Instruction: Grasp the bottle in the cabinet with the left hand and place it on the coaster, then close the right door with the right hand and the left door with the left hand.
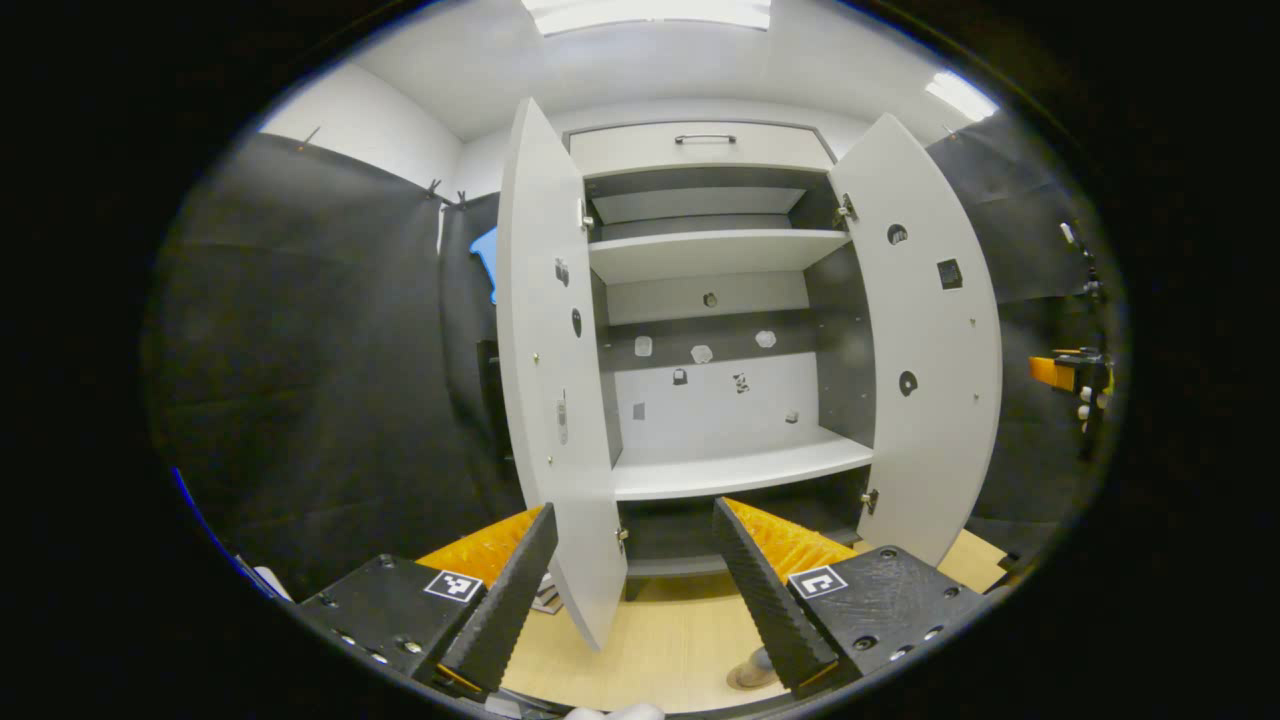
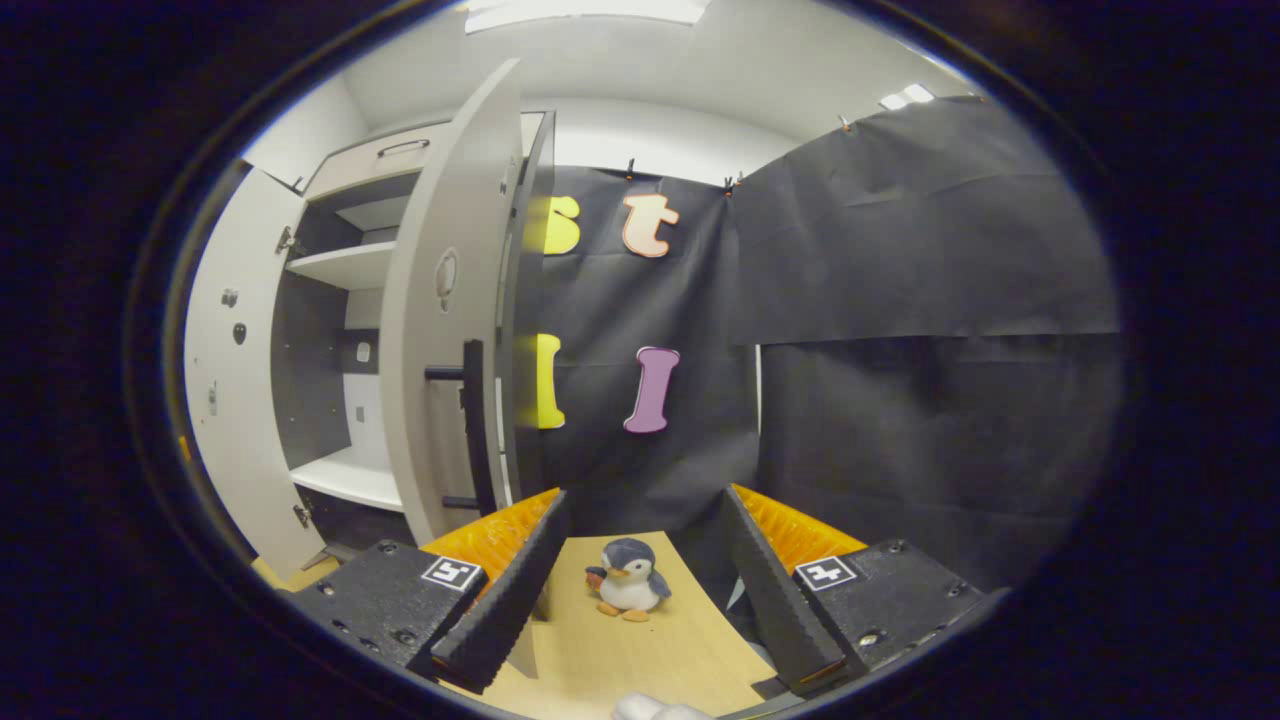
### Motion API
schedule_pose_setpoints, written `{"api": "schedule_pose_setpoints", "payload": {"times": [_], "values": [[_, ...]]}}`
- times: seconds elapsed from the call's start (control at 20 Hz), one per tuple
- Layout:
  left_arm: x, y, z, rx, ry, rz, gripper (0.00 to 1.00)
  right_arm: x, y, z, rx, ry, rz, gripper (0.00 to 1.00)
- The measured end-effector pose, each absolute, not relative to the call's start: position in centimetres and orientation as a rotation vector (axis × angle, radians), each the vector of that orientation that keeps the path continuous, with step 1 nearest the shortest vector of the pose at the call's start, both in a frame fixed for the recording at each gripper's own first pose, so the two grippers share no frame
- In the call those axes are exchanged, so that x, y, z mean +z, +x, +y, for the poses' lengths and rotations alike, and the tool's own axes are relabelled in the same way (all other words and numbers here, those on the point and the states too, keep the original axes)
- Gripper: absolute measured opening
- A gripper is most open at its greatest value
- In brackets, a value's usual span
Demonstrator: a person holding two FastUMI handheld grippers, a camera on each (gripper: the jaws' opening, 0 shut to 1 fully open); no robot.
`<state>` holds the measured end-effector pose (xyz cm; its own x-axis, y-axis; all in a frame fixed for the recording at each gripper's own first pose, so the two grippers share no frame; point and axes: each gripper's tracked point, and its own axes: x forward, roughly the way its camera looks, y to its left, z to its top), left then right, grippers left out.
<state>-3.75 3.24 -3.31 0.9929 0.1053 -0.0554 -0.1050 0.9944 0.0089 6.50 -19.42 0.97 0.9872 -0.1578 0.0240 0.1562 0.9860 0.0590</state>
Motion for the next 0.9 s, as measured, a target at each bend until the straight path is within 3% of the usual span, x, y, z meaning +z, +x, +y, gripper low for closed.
{"api": "schedule_pose_setpoints", "payload": {"times": [0.05, 0.45, 0.9], "values": [[-3.0, -4.1, 2.5, 0.108, 0.006, 0.057, 0.95, 1.2, 7.6, -19.6, -0.127, 0.065, -0.025, 0.99], [-3.0, -6.7, -1.1, 0.200, 0.035, 0.084, 0.97, 3.0, 12.7, -15.4, 0.143, 0.053, -0.027, 1.00], [-4.6, -6.7, 2.1, 0.207, 0.001, 0.085, 0.97, 2.9, 12.1, -12.5, 0.118, 0.013, 0.017, 0.93]]}}
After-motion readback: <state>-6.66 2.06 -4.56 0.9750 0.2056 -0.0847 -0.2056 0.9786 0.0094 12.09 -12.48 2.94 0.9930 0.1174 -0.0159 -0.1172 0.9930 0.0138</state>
